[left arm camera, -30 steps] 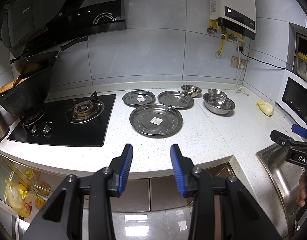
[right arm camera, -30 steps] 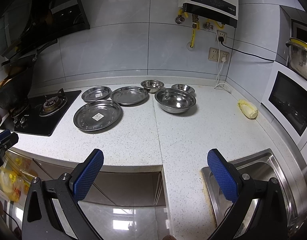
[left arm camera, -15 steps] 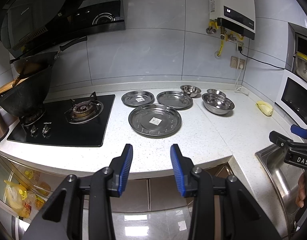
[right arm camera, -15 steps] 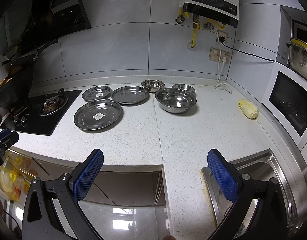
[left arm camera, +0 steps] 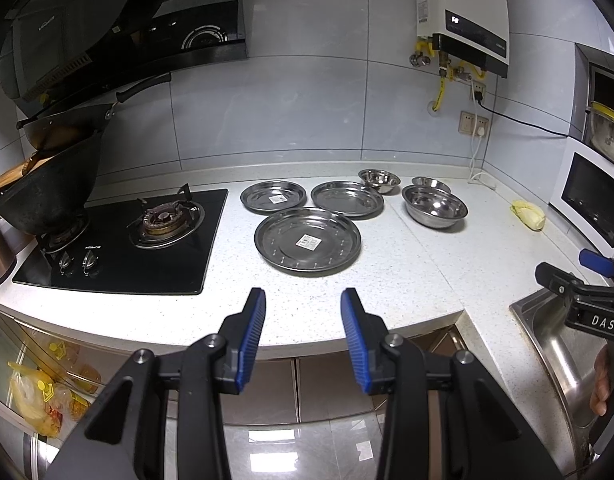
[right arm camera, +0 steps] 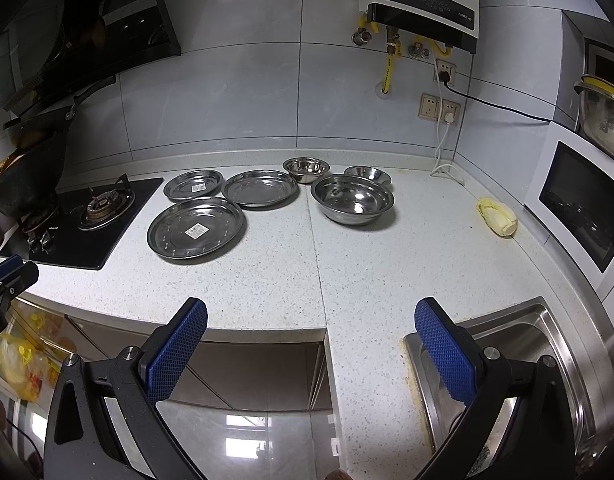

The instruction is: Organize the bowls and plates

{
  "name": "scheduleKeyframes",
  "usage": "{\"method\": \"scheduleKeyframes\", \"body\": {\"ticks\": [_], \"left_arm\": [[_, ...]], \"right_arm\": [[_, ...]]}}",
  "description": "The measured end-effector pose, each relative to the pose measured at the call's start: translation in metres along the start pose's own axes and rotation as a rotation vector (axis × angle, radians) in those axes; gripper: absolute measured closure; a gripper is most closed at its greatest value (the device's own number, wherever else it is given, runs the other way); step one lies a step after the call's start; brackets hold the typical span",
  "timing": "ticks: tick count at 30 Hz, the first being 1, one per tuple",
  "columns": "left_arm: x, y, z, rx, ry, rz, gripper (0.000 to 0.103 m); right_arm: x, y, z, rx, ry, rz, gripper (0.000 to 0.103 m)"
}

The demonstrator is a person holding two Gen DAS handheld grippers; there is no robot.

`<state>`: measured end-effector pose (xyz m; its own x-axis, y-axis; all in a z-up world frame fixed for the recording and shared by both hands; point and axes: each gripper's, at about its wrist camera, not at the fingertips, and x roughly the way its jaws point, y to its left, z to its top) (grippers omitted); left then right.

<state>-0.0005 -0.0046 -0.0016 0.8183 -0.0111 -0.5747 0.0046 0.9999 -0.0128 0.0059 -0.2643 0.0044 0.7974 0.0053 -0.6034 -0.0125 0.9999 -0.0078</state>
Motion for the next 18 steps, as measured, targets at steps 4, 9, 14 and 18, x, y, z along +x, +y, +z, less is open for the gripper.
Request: {"method": "scheduleKeyframes", "body": {"ticks": [4,9,14,18], "left_arm": [[0.0007,-0.0017,-0.0003,0.002,-0.002,0.002,0.066],[0.0015,-0.0034,-0.0006,0.003,-0.001,0.002,0.066],[0.0017,-0.0041,-0.0006,0.004,-0.001,0.001,0.066],[0.0014,-0.0036,-0.0005,0.003,0.000,0.002,0.066]], "right_arm": [[0.0009,0.0001,0.0000,-0.001,0.002,-0.001,0.001],[0.0013,0.0005,-0.0003,-0.001,0.002,-0.001,0.001],[0.0015,0.0007,-0.0003,-0.004,0.001,-0.002,0.001],[0.0026,0.0016,0.0002,-0.004,0.002,-0.001,0.001]]}}
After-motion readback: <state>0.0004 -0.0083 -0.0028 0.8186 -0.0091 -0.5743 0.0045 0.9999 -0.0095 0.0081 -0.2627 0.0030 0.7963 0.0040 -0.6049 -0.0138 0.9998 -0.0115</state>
